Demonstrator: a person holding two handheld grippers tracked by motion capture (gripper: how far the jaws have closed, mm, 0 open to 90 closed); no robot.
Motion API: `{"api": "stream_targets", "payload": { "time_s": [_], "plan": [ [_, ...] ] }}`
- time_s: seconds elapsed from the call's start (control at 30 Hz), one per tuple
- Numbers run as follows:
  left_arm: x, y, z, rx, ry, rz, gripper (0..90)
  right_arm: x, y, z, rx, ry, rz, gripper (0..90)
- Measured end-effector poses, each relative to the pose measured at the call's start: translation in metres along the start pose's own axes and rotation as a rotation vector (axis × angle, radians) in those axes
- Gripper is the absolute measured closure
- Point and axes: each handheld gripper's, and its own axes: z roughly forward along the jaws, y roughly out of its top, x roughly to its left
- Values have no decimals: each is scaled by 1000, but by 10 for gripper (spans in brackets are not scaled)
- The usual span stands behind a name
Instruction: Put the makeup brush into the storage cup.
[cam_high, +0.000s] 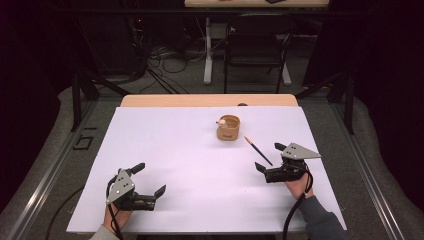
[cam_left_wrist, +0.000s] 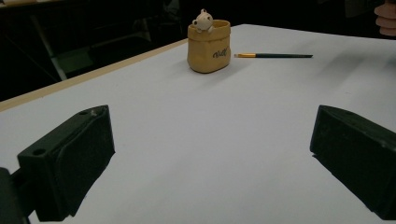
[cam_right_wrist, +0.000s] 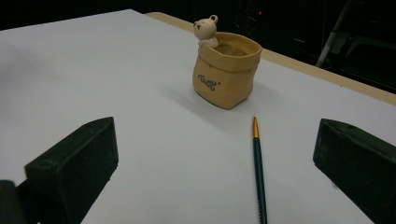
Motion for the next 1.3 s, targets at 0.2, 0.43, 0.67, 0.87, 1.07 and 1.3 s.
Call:
{"api": "stream_targets", "payload": {
  "time_s": [0.2, 0.43, 0.67, 0.87, 1.07, 1.3],
  "plan": [
    [0, 0, 0, 3, 1, -2, 0, -2, 2, 9, 22, 4, -19, 0],
    [1, 0, 0, 2, 1, -1, 0, -8, 7, 19, 48, 10, -13, 0],
    [0, 0, 0, 3, 2, 1, 0, -14, 14, 24, 73, 1, -5, 0],
    [1, 0, 0, 4, 3, 1, 0, -21, 21, 28, 104, -2, 0, 0],
    [1, 0, -1, 0, 9, -1, 1, -27, 27, 35, 137, -3, -4, 0],
    [1, 0, -1, 3, 8, 0, 1, -30, 35, 47, 195, 12, -8, 0]
  ]
}}
